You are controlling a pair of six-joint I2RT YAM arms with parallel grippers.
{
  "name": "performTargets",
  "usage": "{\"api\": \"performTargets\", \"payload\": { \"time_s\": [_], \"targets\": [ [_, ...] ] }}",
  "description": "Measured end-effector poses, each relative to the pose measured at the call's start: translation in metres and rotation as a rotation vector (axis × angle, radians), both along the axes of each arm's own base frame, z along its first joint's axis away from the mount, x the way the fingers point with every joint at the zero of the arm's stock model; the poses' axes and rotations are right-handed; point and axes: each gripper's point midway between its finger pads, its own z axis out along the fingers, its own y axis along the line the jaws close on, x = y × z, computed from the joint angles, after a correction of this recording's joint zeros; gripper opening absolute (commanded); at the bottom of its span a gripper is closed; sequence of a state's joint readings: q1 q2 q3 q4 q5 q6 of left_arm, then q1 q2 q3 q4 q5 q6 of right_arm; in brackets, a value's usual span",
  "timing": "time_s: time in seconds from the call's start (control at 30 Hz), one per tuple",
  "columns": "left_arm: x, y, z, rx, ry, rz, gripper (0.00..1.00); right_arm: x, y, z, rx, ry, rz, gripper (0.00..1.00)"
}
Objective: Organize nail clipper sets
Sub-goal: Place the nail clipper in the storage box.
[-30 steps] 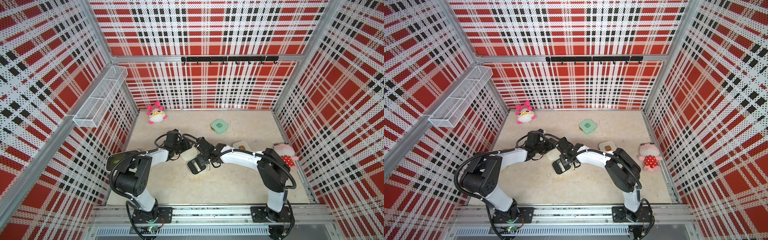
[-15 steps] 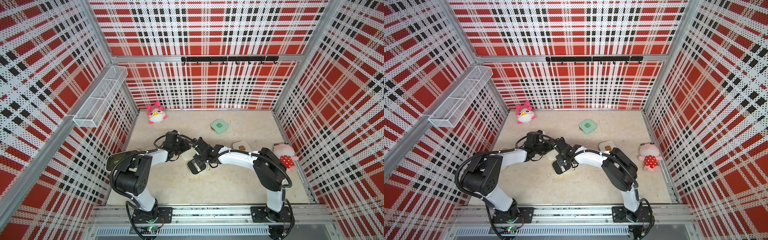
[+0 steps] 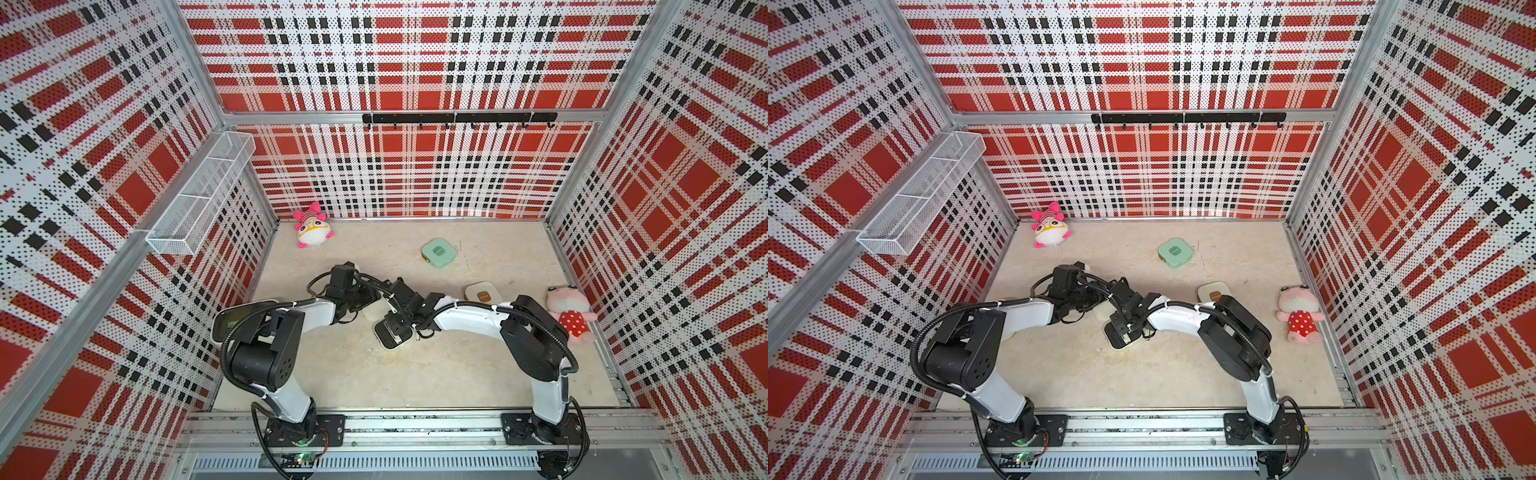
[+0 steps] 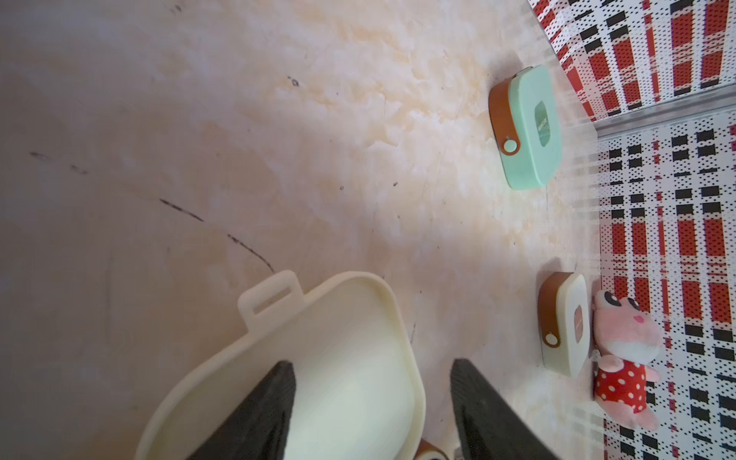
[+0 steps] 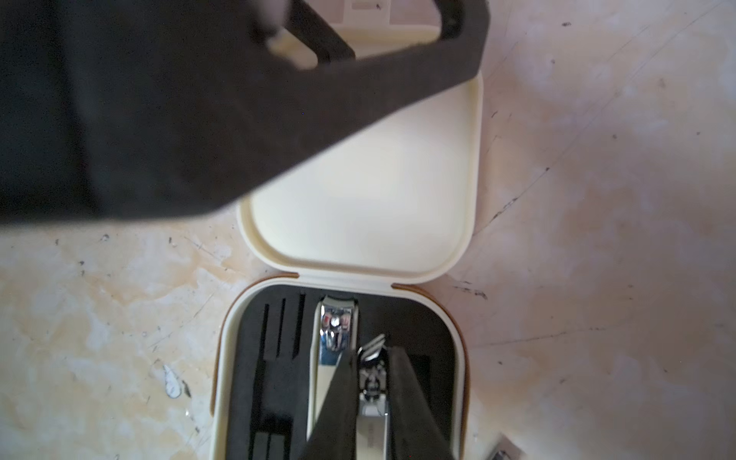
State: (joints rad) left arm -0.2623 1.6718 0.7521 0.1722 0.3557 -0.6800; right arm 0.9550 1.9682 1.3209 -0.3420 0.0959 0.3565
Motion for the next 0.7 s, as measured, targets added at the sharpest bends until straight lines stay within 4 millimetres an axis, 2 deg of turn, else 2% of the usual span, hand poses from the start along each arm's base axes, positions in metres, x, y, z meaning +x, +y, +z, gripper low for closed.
{"api": "performTargets", "payload": {
  "time_s": [0.17,0.7],
  "targets": [
    [0.0,0.0,0.0,0.0,0.0,0.0,0.67,-0.0019,-0.0027,-0.0064,-0.003,0.001,0.0,0.13],
    [-0.0008,0.0004,-0.0011,0.001,0.003,0.0,0.67,-0.001,-0.001,-0.009,0.017,-0.01,-0.002,0.13]
  ]
}}
